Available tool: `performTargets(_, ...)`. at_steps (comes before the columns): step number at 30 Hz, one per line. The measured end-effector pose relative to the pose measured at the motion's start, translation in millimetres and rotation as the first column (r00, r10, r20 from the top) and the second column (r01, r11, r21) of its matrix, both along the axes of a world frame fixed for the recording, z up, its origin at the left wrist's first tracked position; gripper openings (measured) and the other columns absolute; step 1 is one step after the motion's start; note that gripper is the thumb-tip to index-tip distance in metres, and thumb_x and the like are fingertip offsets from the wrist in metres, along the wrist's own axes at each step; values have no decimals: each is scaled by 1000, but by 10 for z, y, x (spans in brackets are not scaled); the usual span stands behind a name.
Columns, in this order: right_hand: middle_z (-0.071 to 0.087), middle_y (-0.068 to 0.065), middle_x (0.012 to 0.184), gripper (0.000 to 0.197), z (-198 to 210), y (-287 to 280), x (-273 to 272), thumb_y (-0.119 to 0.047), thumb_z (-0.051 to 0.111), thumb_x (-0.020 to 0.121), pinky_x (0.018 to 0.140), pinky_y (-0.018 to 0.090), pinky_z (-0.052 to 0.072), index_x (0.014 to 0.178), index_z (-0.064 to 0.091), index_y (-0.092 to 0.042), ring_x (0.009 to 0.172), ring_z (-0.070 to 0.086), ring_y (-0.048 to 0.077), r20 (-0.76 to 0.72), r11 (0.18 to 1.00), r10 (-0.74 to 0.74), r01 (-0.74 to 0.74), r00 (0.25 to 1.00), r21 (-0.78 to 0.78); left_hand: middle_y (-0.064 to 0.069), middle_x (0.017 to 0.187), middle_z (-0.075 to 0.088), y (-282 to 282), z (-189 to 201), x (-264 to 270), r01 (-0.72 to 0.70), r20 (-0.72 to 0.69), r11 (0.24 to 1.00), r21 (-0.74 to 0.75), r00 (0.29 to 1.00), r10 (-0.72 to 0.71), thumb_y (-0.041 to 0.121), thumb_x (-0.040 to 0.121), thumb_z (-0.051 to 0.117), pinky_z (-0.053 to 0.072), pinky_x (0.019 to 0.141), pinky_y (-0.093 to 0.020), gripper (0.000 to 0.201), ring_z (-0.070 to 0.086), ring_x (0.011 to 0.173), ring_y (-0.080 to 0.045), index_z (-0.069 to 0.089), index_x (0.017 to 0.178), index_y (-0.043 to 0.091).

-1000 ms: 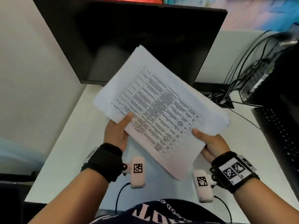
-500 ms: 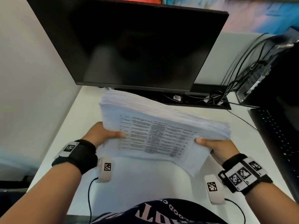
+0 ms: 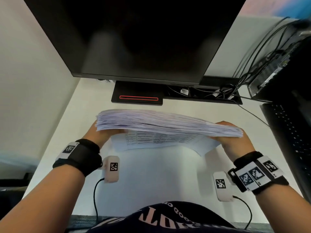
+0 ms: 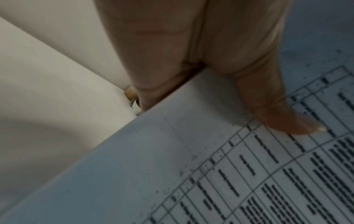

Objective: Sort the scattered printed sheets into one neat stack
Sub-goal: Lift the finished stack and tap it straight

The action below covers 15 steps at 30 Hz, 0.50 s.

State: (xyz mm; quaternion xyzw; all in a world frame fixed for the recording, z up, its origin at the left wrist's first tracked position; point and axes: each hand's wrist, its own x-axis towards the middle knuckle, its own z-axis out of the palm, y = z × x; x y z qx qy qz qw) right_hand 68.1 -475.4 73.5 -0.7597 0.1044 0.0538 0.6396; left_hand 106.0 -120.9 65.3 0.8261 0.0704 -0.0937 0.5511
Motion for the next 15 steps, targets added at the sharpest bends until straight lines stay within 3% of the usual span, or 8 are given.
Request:
performTargets(1, 68, -4, 80, 26, 47, 12, 4, -27, 80, 58, 70, 13, 46, 79, 66, -20, 69, 61, -5, 4, 995, 14, -14, 1000, -99, 18, 87, 67, -34, 92, 15, 7, 9, 1000, 5, 1000, -7, 7, 82, 72, 46, 86, -29, 28, 59, 82, 5, 61, 90, 31)
performTargets(3, 68, -3, 82, 21, 34, -25, -18, -35, 79, 62, 71, 19, 46, 77, 67, -27, 73, 62, -1, 41, 986, 18, -11, 999, -164, 20, 83, 59, -27, 178, 14, -18, 6, 1000, 26, 1000, 18, 2, 83, 68, 42, 74, -11, 37, 56, 76, 9, 55, 82, 36)
performTargets(5, 70, -1, 88, 45, 42, -16, -71, -49, 84, 48, 81, 36, 48, 84, 70, -27, 88, 65, 16, 23, 993, 48, -45, 999, -113, 15, 81, 63, -38, 144, -33, 20, -41, 999, -31, 999, -22, -2, 79, 71, 44, 77, -16, 37, 60, 79, 2, 59, 82, 32)
performTargets(7, 71, -1, 102, 55, 8, -23, -104, -43, 87, 50, 93, 48, 47, 99, 69, -27, 100, 64, 21, 19, 994, 79, -78, 997, -70, 14, 66, 70, -74, 75, -129, -3, -147, 991, -134, 989, -17, -2, 74, 75, 45, 75, -28, 33, 60, 76, -3, 63, 83, 28)
performTargets(9, 69, -7, 106, 54, 44, -27, -83, -24, 86, 55, 96, 42, 47, 103, 67, -36, 102, 63, 14, 62, 992, 46, -39, 997, -121, 24, 55, 65, -58, -14, -176, -93, -206, 973, -212, 977, 49, 2, 74, 76, 42, 64, -27, 30, 57, 74, -7, 62, 81, 28)
performTargets(12, 66, -11, 100, 48, 282, -6, -55, -14, 83, 62, 83, 16, 48, 97, 66, -42, 93, 59, 5, 158, 975, -9, 44, 987, -217, 25, 66, 69, -80, -68, -160, -42, -144, 977, -211, 990, 11, -2, 74, 74, 43, 65, -20, 34, 65, 73, 1, 63, 86, 27)
performTargets(14, 67, -14, 97, 38, 452, 88, -24, -17, 80, 70, 90, 20, 44, 96, 66, -41, 95, 57, 7, 199, 848, 116, 7, 973, -530, 26, 66, 69, -70, -73, -121, -43, -152, 975, -218, 988, 10, -5, 73, 73, 45, 62, -14, 35, 62, 62, 13, 63, 85, 26)
performTargets(15, 67, -14, 96, 36, 524, 166, 3, -20, 78, 72, 96, 30, 39, 100, 66, -38, 97, 56, 12, 197, 691, 220, -10, 955, -723, 26, 65, 68, -83, -31, -109, -28, -155, 979, -201, 988, -4, -5, 74, 73, 45, 61, -14, 35, 61, 59, 14, 62, 85, 27)
